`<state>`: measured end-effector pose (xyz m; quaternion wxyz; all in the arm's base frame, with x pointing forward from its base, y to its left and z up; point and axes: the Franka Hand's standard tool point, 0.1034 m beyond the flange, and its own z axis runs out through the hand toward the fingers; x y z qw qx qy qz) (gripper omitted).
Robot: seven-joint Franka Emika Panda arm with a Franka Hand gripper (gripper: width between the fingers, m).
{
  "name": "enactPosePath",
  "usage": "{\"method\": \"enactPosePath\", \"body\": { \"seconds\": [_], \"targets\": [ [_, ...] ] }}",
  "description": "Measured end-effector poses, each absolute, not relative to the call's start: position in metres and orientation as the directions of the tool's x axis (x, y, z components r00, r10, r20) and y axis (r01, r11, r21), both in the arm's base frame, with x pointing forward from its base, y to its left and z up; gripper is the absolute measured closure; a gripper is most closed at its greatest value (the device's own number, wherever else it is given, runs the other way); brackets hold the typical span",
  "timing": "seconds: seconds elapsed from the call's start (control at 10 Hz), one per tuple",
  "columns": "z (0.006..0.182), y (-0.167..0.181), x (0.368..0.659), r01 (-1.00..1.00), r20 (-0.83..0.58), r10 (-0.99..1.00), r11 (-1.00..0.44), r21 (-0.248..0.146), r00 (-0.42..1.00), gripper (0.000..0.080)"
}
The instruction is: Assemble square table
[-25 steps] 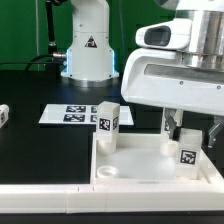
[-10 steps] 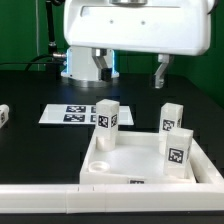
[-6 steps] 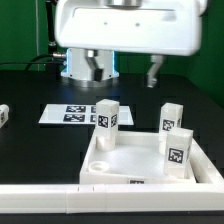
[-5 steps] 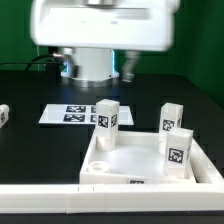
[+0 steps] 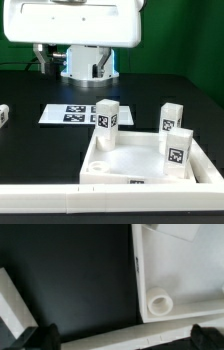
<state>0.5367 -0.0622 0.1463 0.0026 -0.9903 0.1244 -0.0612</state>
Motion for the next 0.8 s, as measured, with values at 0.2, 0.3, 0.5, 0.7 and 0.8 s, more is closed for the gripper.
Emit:
{"method": "enactPosePath", "body": {
  "seconds": [0.2,0.3,0.5,0.7,0.8],
  "targets": [
    [0.128,-0.115,0.490,-0.153,0.111,-0.154,-0.988,-0.015,0.982,0.0151],
    [0.120,-0.145,0.476,-0.098,0.119,-0.097,-0.995,0.007,0.988,0.0151],
    [0.117,-0.155,0.471,-0.112,0.128,-0.109,-0.994,0.018,0.986,0.0151],
    [0.117,-0.156,0.471,-0.109,0.127,-0.105,-0.994,0.020,0.986,0.0151],
    [0.117,-0.156,0.471,-0.108,0.127,-0.105,-0.994,0.020,0.986,0.0151]
  ]
}}
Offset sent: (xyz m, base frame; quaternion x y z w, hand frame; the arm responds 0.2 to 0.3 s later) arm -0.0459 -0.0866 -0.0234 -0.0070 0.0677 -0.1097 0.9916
